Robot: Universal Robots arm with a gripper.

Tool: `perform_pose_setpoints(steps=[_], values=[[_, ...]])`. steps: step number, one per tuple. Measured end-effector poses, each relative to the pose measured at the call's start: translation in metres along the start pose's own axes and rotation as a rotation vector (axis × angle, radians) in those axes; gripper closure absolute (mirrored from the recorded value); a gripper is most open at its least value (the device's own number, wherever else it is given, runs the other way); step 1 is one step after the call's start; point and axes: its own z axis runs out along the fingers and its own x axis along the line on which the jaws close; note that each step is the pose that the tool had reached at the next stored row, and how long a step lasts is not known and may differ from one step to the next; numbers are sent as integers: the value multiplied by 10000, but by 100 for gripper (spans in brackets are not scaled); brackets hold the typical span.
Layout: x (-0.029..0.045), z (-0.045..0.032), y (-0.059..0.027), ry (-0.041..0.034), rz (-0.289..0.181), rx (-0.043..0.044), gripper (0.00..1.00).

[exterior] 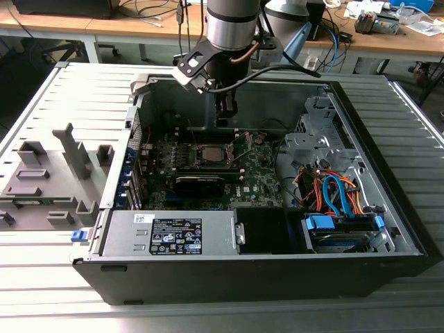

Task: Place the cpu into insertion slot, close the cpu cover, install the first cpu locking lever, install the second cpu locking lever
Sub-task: 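Close the cpu cover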

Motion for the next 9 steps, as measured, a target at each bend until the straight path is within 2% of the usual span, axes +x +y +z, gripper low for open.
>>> perform_pose_setpoints(steps=[9], values=[[-4, 0, 19, 0, -2, 0, 89]])
